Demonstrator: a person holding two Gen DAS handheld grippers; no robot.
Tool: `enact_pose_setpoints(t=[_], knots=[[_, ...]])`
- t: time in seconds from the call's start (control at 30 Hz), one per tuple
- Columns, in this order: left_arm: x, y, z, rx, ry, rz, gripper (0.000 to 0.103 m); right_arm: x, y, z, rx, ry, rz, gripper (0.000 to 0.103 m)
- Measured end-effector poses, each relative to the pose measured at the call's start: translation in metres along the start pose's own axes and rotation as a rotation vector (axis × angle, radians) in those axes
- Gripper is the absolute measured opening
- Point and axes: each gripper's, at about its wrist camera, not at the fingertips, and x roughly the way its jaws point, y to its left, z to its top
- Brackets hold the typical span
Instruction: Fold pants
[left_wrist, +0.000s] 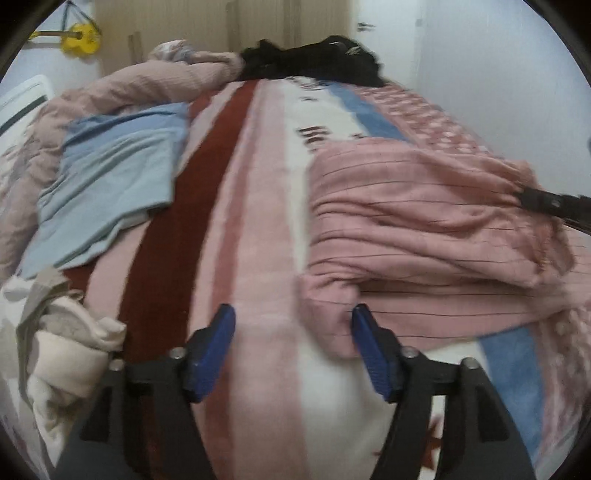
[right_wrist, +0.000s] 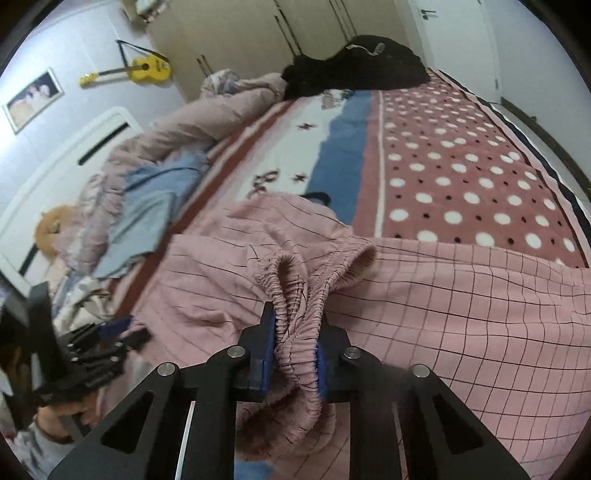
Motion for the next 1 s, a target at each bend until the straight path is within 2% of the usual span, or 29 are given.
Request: enact_pose_setpoints(t=[0.1,0.2,0.3,0.4,0.5,0.57,0.63,0.7,0.8,0.87,0.9,1.0], knots=[[0.003,-0.013,0.009,0.061,-0.007,0.054,0.063,-0.010,0.005,0.007,0.014,-0.023,0.058,0.012],[0.014,-0.024,0.019,0.085,0.012,0.037,0.062,-0.021,0.012,0.015,0.022,-0.060,0.097,0.012],[0.030,-0.036,0.025,0.141,0.028,0.106,0.063,-0.033,0.024,0.027,0.011,-0.085,0.133,0.011],[0.031,-0.033,0.033,0.099,-0.006,0.120,0.062,-0.043,0.039,0.039,-0.019,-0.107,0.148,0.011],[0.014,-0.015,0.042,-0.023,-0.094,0.093,0.058,-0.050,0.052,0.049,-0.044,-0.125,0.158,0.010],[0.002,-0.005,0.045,-0.065,-0.146,0.100,0.050,-0.055,0.058,0.054,-0.051,-0.137,0.167,0.010],[-0.006,0.004,0.045,-0.082,-0.180,0.102,0.025,-0.058,0.063,0.057,-0.057,-0.143,0.175,0.010],[-0.013,0.015,0.043,-0.116,-0.184,0.055,0.013,-0.061,0.066,0.057,-0.061,-0.150,0.178,0.010],[-0.022,0.023,0.035,-0.130,-0.208,0.031,0.008,-0.063,0.064,0.053,-0.051,-0.157,0.174,0.005],[-0.026,0.023,0.026,-0.115,-0.205,-0.009,0.008,-0.064,0.057,0.049,-0.036,-0.154,0.155,0.004],[-0.025,0.021,0.021,-0.083,-0.181,-0.029,0.008,-0.062,0.052,0.047,-0.025,-0.142,0.155,0.004],[-0.021,0.016,0.009,-0.017,-0.123,-0.020,0.008,-0.048,0.034,0.036,0.011,-0.049,0.164,0.005]])
